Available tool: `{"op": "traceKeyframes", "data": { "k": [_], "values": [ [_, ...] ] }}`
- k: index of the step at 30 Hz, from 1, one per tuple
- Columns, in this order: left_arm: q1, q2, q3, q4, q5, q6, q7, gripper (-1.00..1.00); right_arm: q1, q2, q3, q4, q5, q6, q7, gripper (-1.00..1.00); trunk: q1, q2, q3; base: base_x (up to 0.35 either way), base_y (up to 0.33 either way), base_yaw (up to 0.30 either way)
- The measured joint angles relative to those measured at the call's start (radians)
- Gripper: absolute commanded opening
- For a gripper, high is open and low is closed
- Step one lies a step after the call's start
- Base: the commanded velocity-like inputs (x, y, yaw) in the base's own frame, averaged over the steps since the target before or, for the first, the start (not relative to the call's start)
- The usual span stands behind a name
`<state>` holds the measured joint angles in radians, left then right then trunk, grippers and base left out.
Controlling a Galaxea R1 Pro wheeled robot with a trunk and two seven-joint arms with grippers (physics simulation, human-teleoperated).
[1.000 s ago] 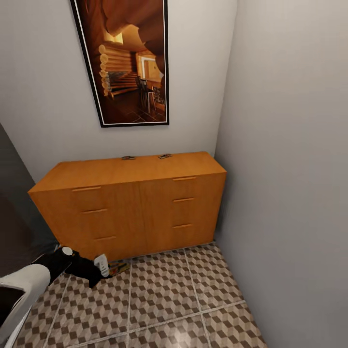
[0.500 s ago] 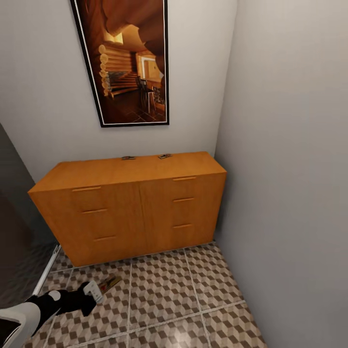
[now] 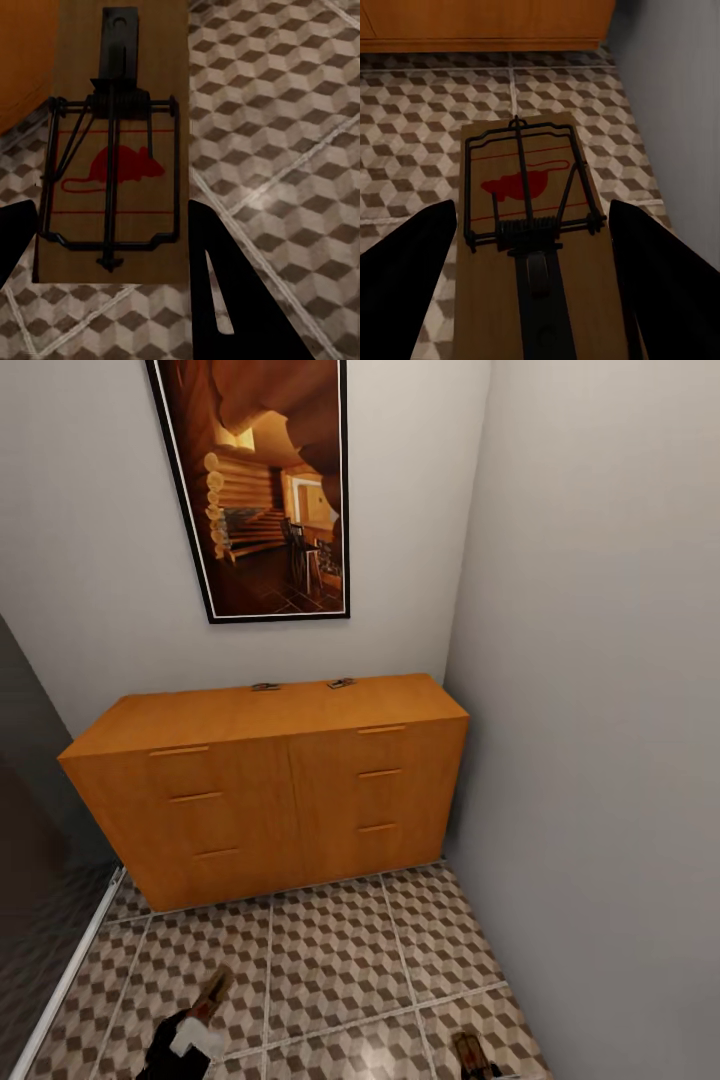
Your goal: Take the four mousetraps from the cabinet in the bathroom and place them on the bathroom floor. Make sure all four end up on the same floor surface, and ensure that at least two of them are either under or directly next to the same bathroom sink.
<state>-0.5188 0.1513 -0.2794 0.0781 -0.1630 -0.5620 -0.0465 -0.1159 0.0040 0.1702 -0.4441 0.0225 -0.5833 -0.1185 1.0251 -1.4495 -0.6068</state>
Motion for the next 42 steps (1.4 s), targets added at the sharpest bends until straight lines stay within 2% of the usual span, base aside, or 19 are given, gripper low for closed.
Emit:
{"op": "traceKeyframes", "data": {
  "k": [1,2,4,5,6,7,8,9,10,11,14,19,42],
  "values": [
    [0.018,-0.016,0.0,0.0,0.027,-0.014,0.04,-1.0,0.0,0.0,0.0,-0.012,0.0,0.019,0.0,-1.0,0.0,0.0,0.0,0.0,0.0,0.0],
    [0.041,-0.043,0.004,0.0,0.082,-0.029,0.098,-1.0,0.0,0.0,0.0,-0.03,0.001,0.048,0.001,-1.0,0.0,0.0,0.0,0.0,0.0,0.0],
    [0.057,-0.066,0.013,0.0,0.14,-0.041,0.144,-1.0,0.0,0.0,0.0,-0.049,0.001,0.071,0.001,-1.0,0.0,0.0,0.0,0.0,0.0,0.0],
    [0.065,-0.085,0.013,0.0,0.191,-0.055,0.179,-1.0,0.0,0.0,0.0,-0.068,0.001,0.089,0.001,-1.0,0.0,0.0,0.0,0.0,0.0,0.0],
    [0.069,-0.093,0.015,-0.001,0.228,-0.067,0.196,-1.0,0.0,-0.001,0.0,-0.081,0.001,0.098,0.001,-1.0,0.0,0.0,0.0,0.0,0.0,0.0],
    [0.07,-0.095,0.016,-0.001,0.249,-0.074,0.203,-1.0,0.0,-0.001,0.001,-0.086,0.001,0.102,0.001,-1.0,0.0,0.0,0.0,0.0,0.0,0.0],
    [0.072,-0.098,0.017,-0.001,0.294,-0.088,0.211,-1.0,0.0,-0.001,0.001,-0.095,0.001,0.109,0.001,-1.0,0.0,0.0,0.0,0.0,0.0,0.0],
    [0.073,-0.097,0.019,-0.002,0.375,-0.108,0.216,-1.0,0.0,-0.001,0.001,-0.102,0.001,0.114,0.0,-1.0,0.0,0.0,0.0,0.0,0.0,0.0],
    [0.074,-0.096,0.018,-0.002,0.4,-0.112,0.217,-1.0,0.0,-0.002,0.001,-0.104,0.001,0.114,0.0,-1.0,0.0,0.0,0.0,0.0,0.0,0.0],
    [0.075,-0.092,0.021,-0.002,0.473,-0.122,0.217,-1.0,0.0,-0.002,0.001,-0.107,0.001,0.112,0.0,-1.0,0.0,0.0,0.0,0.0,0.0,0.0],
    [0.075,-0.092,0.018,-0.002,0.528,-0.125,0.218,-1.0,0.0,-0.002,0.001,-0.105,0.0,0.104,-0.001,-1.0,0.0,0.0,0.0,0.0,0.0,0.0],
    [0.075,-0.093,0.017,-0.003,0.554,-0.125,0.217,-1.0,0.0,-0.002,0.001,-0.097,0.0,0.066,-0.002,-1.0,0.0,0.0,0.0,0.0,0.0,0.0],
    [0.075,-0.096,0.017,-0.003,0.558,-0.125,0.217,-1.0,0.0,-0.002,0.004,-0.094,0.001,0.048,-0.002,-1.0,0.0,0.0,0.0,0.0,0.0,0.0]
  ]
}}
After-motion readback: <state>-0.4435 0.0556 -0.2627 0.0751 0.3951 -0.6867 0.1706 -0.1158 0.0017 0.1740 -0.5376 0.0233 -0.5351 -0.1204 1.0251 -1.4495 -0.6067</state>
